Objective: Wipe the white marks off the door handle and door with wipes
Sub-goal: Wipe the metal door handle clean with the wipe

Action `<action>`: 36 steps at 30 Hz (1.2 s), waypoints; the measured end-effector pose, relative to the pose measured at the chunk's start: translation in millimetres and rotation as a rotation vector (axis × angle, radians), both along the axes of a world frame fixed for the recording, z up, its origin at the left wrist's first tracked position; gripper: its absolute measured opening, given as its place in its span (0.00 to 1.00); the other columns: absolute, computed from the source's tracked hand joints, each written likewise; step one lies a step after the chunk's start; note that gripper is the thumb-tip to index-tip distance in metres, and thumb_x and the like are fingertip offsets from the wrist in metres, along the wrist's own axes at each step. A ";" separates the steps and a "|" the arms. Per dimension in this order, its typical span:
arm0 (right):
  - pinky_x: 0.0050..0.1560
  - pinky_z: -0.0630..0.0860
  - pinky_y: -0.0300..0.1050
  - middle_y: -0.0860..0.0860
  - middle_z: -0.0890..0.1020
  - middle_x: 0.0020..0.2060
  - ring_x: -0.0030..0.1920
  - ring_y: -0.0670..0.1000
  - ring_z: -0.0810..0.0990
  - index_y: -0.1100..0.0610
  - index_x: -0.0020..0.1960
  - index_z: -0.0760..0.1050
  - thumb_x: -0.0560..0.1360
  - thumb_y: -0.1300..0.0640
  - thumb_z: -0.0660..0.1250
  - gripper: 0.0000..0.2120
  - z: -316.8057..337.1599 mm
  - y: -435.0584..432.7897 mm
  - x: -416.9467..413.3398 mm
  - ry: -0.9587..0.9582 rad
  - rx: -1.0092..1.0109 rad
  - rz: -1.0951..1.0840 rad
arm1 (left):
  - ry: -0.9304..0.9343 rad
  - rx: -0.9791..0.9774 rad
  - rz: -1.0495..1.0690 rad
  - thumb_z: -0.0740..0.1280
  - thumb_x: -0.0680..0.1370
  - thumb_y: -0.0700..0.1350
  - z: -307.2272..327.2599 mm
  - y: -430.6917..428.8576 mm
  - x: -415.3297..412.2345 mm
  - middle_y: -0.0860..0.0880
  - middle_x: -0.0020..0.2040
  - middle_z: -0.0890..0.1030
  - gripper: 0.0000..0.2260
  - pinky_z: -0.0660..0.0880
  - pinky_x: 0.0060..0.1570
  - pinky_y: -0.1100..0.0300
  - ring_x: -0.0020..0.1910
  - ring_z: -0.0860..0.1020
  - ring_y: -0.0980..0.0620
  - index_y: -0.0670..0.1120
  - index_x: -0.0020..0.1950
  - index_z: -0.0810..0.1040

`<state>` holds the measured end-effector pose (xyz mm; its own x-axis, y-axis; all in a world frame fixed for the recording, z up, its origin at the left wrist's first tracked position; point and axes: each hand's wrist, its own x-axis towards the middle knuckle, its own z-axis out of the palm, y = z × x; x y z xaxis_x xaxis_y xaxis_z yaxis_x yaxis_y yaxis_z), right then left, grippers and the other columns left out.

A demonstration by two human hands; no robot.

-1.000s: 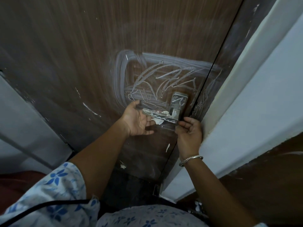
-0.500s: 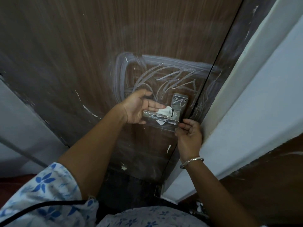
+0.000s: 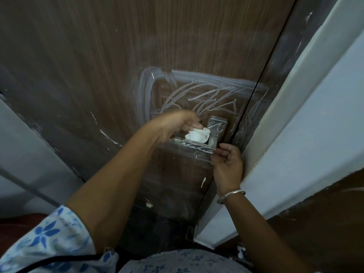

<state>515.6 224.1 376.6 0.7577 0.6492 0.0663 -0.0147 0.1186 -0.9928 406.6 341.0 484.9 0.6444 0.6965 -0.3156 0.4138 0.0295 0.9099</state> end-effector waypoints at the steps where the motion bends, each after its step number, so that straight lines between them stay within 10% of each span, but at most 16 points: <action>1: 0.44 0.77 0.44 0.49 0.79 0.39 0.40 0.46 0.78 0.50 0.47 0.72 0.71 0.72 0.66 0.17 -0.2 0.9 -0.1 0.001 -0.001 -0.001 | 0.043 0.068 0.040 0.67 0.74 0.47 0.9 -3.8 3.7 0.51 0.42 0.84 0.09 0.69 0.54 0.52 0.45 0.79 0.53 0.42 0.43 0.82; 5: 0.43 0.77 0.42 0.48 0.80 0.39 0.40 0.45 0.79 0.51 0.47 0.73 0.70 0.74 0.66 0.18 -0.9 3.0 -0.1 -0.009 0.002 -0.009 | 0.222 0.407 0.161 0.78 0.63 0.50 2.6 -21.9 21.6 0.47 0.33 0.81 0.14 0.73 0.38 0.58 0.35 0.78 0.50 0.40 0.39 0.83; 10: 0.45 0.78 0.44 0.49 0.80 0.39 0.39 0.44 0.79 0.50 0.46 0.72 0.70 0.74 0.66 0.19 0.0 2.5 3.0 0.018 0.015 -0.008 | 0.305 0.680 0.243 0.74 0.68 0.46 -1.9 -37.3 26.5 0.50 0.39 0.83 0.03 0.74 0.56 0.49 0.45 0.81 0.49 0.49 0.37 0.81; 23: 0.52 0.76 0.53 0.49 0.78 0.41 0.41 0.44 0.77 0.56 0.51 0.71 0.72 0.74 0.63 0.15 11.2 6.5 10.2 -0.032 0.010 -0.042 | 0.153 0.625 0.298 0.73 0.69 0.47 -9.5 -39.2 21.2 0.55 0.36 0.79 0.02 0.73 0.58 0.45 0.44 0.80 0.50 0.51 0.39 0.81; 36: 0.40 0.71 0.27 0.46 0.76 0.38 0.36 0.35 0.74 0.57 0.49 0.73 0.71 0.73 0.65 0.14 43.1 -1.4 -1.8 -0.324 0.130 -0.003 | -0.050 0.571 0.370 0.75 0.69 0.45 -11.9 -38.8 19.8 0.53 0.37 0.82 0.04 0.80 0.44 0.49 0.38 0.81 0.53 0.50 0.41 0.82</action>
